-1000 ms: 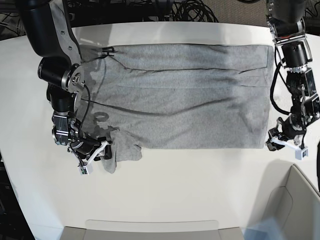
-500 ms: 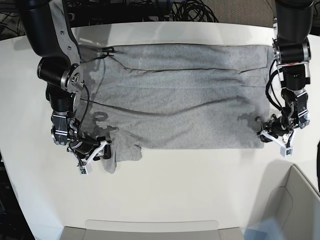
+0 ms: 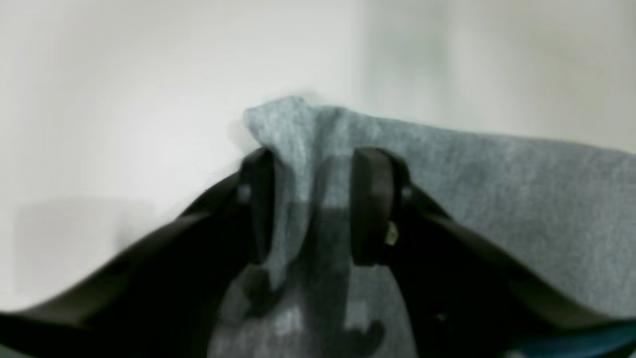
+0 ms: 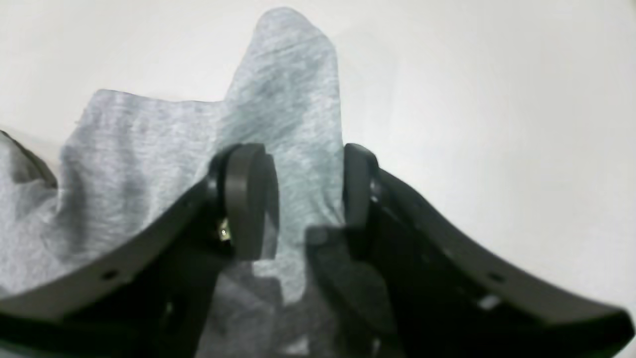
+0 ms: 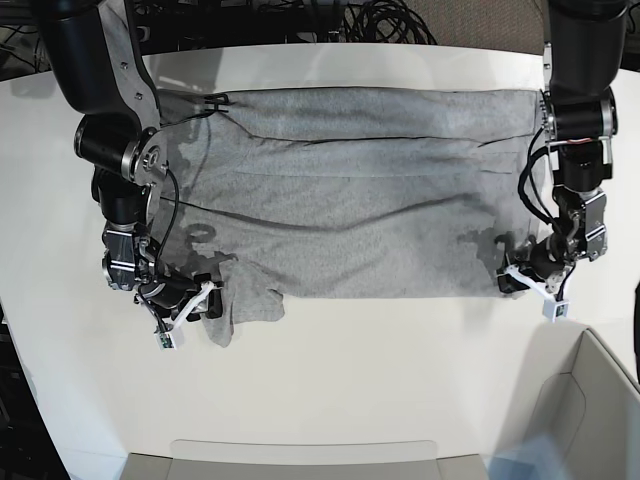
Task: Fold the T-shirt properly
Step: 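Release the left gripper and grasp the other hem corner, then fold the hem up over the collar fold with both grippers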
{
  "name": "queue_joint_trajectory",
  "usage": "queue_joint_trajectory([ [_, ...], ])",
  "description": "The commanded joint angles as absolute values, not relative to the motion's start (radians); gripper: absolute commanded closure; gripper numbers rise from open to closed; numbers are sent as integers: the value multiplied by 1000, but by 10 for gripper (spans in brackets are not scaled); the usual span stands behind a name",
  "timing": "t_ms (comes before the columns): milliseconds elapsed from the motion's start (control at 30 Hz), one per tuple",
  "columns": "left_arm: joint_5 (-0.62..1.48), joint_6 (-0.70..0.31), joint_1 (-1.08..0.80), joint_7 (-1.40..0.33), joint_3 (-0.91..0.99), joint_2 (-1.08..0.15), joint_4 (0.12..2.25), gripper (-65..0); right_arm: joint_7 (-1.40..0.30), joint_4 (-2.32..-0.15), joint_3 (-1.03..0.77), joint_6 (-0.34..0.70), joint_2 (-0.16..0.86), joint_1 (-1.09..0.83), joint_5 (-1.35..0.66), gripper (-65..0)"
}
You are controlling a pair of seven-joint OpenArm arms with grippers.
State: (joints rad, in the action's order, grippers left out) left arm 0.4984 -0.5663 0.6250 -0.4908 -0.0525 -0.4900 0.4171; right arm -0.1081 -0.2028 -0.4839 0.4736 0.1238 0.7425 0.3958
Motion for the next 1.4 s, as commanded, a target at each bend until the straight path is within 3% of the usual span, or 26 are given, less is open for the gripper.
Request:
queue_joint_trajectory([
  [0,487,-564,633,-527,-56,-490,420,-172,-176,-200,-479,464,120,753,430,-199],
  [133,489,-561,633,-526,-45,-489,418,-12,-174,-203,-479,463,117,760,430,-39],
  [167,489,-561,633,-526,-45,-492,418,0,-173,-203,-479,461,117,765,430,0],
  [533,495,-567,639,-552,-41,-496,437,0,-176,-203,-481,463,127,852,429,0],
  [733,490,-568,559,-769,143,-515,759,0,-275,-245,-487,464,145,888,423,0],
  [867,489,-562,487,-871,177,-515,977,0,-351,-383,-483,484,136,851,423,0],
  [1000,489,-562,423,-905,213,-515,1064,0,-473,-590,-487,616,85,783,423,0],
  [1200,489,-565,352,-966,294,-515,1148,0,-613,-1012,-479,698,1,627,427,0],
  [1367,489,-564,285,-986,295,-515,1250,0,-727,-1175,-479,698,-16,558,427,0],
])
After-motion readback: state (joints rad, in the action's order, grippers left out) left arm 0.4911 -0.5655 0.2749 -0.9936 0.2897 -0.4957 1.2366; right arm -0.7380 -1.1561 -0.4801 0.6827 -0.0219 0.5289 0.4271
